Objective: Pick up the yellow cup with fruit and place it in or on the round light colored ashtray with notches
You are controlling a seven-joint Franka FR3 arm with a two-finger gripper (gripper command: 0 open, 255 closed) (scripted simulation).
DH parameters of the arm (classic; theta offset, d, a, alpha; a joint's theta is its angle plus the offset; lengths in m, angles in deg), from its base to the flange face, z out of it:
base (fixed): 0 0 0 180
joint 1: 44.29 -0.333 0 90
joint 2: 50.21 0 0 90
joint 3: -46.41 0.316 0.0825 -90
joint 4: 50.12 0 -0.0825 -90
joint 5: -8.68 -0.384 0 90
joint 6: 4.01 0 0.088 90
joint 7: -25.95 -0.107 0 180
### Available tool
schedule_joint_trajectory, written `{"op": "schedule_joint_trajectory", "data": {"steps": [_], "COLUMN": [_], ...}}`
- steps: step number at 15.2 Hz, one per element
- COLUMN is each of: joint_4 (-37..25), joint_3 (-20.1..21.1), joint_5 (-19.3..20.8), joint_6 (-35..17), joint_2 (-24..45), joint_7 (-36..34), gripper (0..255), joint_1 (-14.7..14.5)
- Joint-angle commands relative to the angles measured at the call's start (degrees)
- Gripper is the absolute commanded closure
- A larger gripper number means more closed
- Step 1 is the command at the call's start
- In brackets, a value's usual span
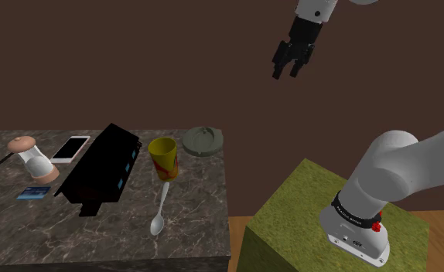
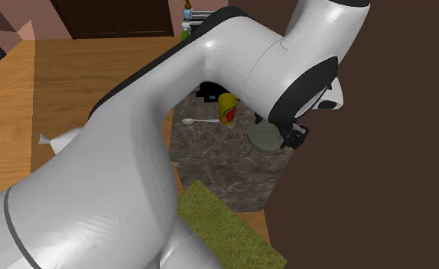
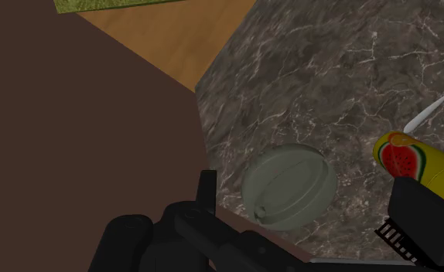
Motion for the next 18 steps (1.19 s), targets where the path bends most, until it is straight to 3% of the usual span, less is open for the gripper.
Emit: {"op": "schedule_joint_trajectory", "data": {"steps": [1, 9, 18], "joint_4": [0.0, 0.3, -4.9], "joint_3": [0.0, 7.8, 15.9], "joint_5": [0.0, -3.1, -3.2], "joint_6": [0.0, -9.8, -19.3], "joint_2": [0.0, 10.0, 25.4], "joint_7": [0.0, -8.1, -17.7], "gripper": [0, 0, 0], "joint_1": [0.0, -2.1, -3.6]}}
